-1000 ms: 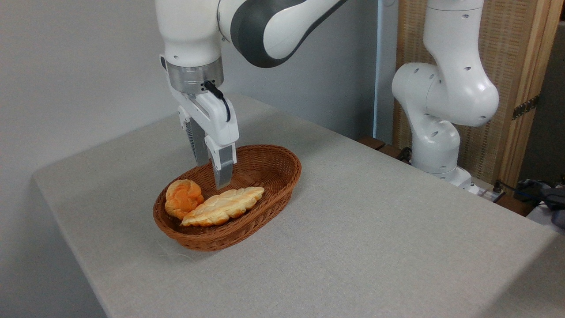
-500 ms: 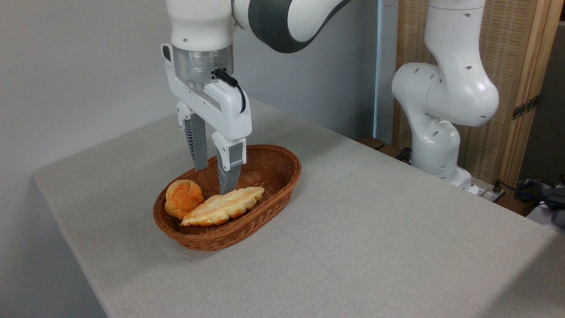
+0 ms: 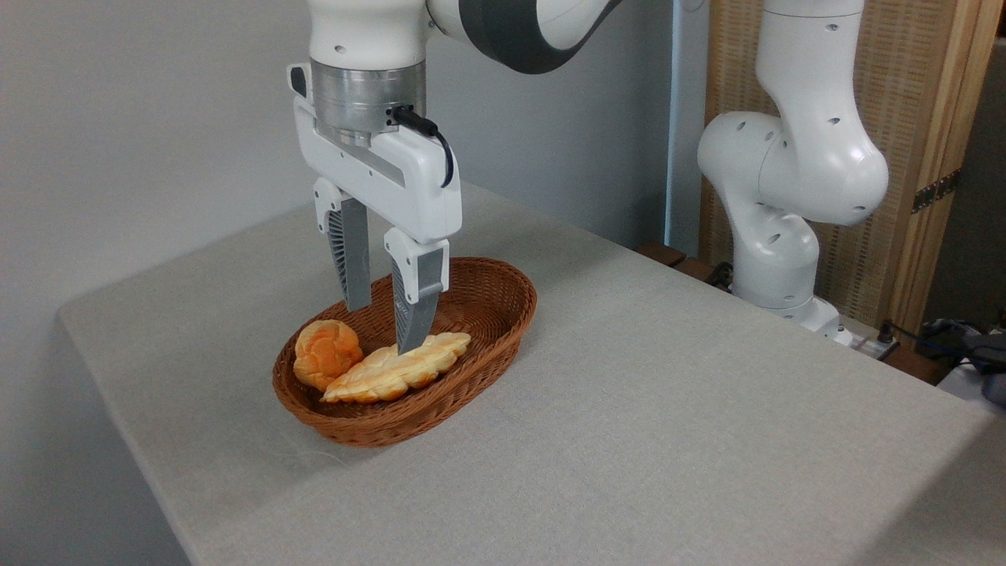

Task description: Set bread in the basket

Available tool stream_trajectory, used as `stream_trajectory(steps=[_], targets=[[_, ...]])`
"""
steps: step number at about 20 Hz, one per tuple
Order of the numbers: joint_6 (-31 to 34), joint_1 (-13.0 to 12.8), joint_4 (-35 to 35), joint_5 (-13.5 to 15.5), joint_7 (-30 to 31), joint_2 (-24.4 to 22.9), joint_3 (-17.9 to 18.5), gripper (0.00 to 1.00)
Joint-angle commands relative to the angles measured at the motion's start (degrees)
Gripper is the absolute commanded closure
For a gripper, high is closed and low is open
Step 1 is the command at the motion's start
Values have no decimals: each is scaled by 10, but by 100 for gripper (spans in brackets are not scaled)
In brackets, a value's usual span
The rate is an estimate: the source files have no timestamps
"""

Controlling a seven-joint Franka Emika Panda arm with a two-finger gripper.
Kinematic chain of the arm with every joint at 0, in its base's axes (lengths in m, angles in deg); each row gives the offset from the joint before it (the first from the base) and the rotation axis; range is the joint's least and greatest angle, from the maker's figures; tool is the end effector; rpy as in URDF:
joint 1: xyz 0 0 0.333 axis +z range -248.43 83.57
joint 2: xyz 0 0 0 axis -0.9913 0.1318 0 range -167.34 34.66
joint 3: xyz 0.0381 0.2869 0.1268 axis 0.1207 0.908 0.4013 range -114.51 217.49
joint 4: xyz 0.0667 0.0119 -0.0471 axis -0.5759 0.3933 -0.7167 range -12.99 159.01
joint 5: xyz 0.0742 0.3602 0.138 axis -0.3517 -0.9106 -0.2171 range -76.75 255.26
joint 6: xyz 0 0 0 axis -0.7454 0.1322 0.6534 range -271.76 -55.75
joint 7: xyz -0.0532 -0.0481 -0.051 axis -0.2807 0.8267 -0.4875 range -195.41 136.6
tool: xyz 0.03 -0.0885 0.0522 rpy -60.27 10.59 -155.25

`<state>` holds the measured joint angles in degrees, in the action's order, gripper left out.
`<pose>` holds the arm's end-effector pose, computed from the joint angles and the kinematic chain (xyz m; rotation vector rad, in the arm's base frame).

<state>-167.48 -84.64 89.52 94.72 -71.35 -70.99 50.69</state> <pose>0.5519 -0.0358 0.5645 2.8761 -1.1453 0.2730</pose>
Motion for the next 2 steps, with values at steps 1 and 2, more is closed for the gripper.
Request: stream_trajectory(steps=[1,2], targets=[[21,-5,-9,-2,1,-1,7,0],[21,-5,-9,-1,-1,-1,7,0]])
